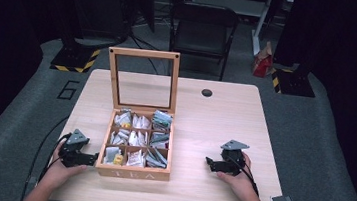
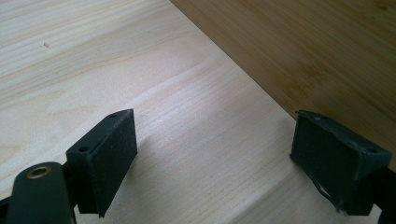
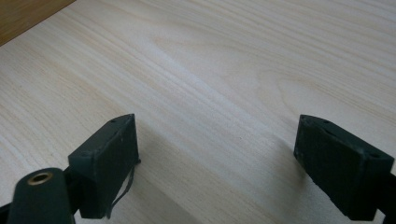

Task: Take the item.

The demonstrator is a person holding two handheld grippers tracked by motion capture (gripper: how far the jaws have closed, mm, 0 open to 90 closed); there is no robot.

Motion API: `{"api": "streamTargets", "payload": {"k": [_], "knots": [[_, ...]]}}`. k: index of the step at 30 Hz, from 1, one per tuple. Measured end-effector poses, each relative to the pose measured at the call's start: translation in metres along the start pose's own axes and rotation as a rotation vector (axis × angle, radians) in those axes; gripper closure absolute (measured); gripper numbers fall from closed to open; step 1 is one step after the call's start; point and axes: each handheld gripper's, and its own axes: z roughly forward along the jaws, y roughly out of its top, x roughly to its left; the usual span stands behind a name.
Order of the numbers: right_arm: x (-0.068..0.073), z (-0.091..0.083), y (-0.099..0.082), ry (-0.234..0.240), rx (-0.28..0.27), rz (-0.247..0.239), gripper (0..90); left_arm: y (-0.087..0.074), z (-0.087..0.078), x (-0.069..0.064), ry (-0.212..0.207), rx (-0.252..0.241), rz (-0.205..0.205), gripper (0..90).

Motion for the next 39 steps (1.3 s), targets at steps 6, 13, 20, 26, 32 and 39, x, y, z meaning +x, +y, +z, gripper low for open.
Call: {"api": "streamTargets", "payload": {"k": [6,13,20,26,32,39], "knots": [[0.0,-0.001,-0.001,0.002,-0.005,0.005,15.1,0.0,0.0,0.0,0.0,0.0,0.0,13.9],[0.001,-0.002,0.001,-0.007,-0.014,0.019,27.5,0.0,0.0,0.0,0.0,-0.001,0.0,13.8],[0.002,-0.005,0.002,-0.002,-0.007,0.025,32.3,0.0,0.0,0.0,0.0,-0.001,0.0,13.9],[0.003,-0.009,0.006,-0.007,-0.002,0.035,34.6,0.0,0.0,0.0,0.0,-0.001,-0.001,13.9],[0.009,-0.017,0.012,0.01,-0.019,0.025,37.0,0.0,0.0,0.0,0.0,-0.001,-0.001,13.9],[0.014,-0.025,0.024,0.023,-0.033,0.027,36.7,0.0,0.0,0.0,0.0,-0.002,-0.001,13.9]]}}
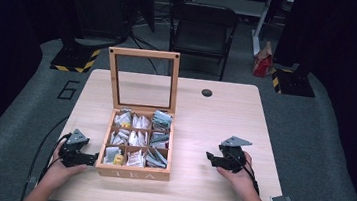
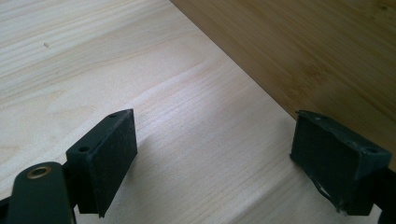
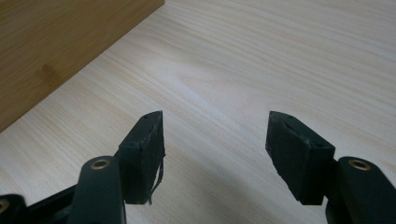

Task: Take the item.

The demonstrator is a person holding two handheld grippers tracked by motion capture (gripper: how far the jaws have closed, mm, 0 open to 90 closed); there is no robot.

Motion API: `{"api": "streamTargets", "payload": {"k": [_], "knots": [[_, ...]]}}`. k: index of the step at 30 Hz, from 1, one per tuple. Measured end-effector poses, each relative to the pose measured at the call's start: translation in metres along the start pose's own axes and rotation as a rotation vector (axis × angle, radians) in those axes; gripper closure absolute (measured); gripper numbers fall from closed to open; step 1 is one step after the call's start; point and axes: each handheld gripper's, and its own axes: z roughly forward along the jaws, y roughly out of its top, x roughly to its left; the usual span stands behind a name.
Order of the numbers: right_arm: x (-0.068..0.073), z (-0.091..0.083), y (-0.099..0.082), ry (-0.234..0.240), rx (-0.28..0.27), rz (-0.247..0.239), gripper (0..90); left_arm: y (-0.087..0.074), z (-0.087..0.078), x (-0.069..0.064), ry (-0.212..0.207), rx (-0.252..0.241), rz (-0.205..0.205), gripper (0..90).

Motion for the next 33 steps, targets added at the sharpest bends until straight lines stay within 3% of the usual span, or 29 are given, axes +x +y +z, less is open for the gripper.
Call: {"api": "streamTargets", "payload": {"k": [12,25,33], "knots": [[0.007,-0.008,0.014,0.013,-0.008,-0.037,38.0,0.0,0.0,0.0,0.0,0.001,0.001,13.9],[0.013,-0.016,0.024,0.037,-0.027,-0.029,40.3,0.0,0.0,0.0,0.001,0.003,0.002,13.9],[0.023,-0.02,0.035,0.063,-0.038,-0.05,43.5,0.0,0.0,0.0,0.001,0.002,0.0,13.9]]}}
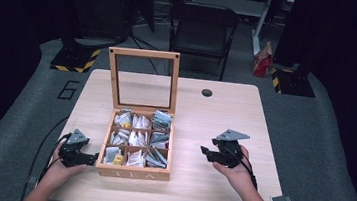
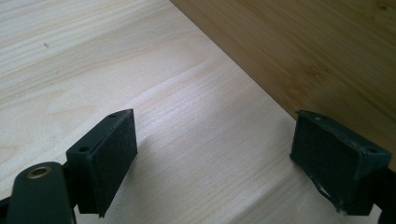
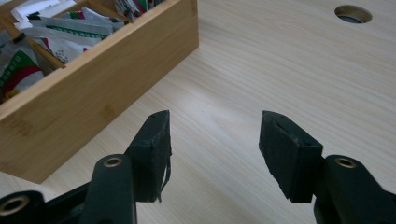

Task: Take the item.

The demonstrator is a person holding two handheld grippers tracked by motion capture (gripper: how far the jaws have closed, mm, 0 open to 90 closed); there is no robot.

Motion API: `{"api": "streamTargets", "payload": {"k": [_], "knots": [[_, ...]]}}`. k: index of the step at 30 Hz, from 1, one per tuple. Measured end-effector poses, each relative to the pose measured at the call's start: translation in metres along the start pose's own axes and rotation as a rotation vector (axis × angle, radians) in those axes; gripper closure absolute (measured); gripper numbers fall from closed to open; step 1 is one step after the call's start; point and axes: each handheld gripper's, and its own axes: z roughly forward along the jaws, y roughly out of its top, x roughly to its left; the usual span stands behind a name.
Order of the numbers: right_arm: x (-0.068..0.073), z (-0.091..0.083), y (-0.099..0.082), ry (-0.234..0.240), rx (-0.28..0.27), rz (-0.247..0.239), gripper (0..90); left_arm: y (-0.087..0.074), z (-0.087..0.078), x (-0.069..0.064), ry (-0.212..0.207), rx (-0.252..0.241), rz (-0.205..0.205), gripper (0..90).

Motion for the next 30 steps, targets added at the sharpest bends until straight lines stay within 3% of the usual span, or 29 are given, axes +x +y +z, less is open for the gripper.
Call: {"api": "streamTargets", "payload": {"k": [16,30], "knots": [[0.025,-0.002,0.022,0.058,-0.017,-0.055,48.0,0.0,0.0,0.0,-0.001,-0.002,0.0,13.9],[0.045,0.0,0.037,0.125,-0.032,-0.069,50.9,0.0,0.0,0.0,0.0,0.002,0.003,13.9]]}}
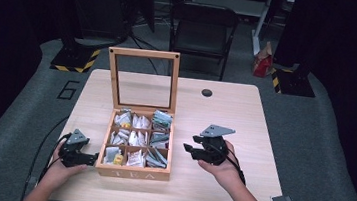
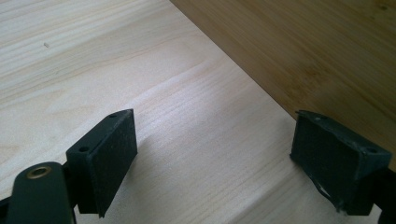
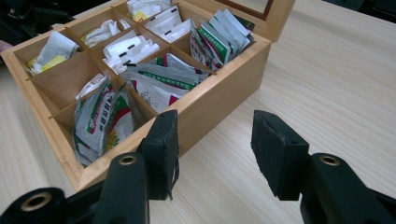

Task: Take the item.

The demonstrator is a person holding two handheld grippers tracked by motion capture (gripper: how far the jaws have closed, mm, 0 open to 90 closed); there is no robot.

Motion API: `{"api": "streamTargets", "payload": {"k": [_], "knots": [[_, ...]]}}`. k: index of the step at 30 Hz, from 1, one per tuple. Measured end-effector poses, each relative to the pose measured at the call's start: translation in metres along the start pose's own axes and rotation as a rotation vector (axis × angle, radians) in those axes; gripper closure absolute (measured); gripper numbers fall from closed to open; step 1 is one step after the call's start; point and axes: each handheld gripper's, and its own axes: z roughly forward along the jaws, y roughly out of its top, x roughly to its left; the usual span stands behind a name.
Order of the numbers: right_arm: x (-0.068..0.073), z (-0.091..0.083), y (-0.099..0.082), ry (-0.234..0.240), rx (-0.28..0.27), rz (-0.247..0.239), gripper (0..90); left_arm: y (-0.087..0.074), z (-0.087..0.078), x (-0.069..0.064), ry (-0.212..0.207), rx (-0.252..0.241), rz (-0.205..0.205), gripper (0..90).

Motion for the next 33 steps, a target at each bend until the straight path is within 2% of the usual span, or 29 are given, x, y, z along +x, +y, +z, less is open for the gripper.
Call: {"api": "streamTargets", "payload": {"k": [21,33], "knots": [[0.024,0.016,0.013,0.085,0.01,-0.037,59.6,0.0,0.0,0.0,0.0,-0.002,-0.003,13.9],[0.038,0.029,0.011,0.118,0.026,-0.057,60.8,0.0,0.0,0.0,0.0,0.0,-0.001,13.9]]}}
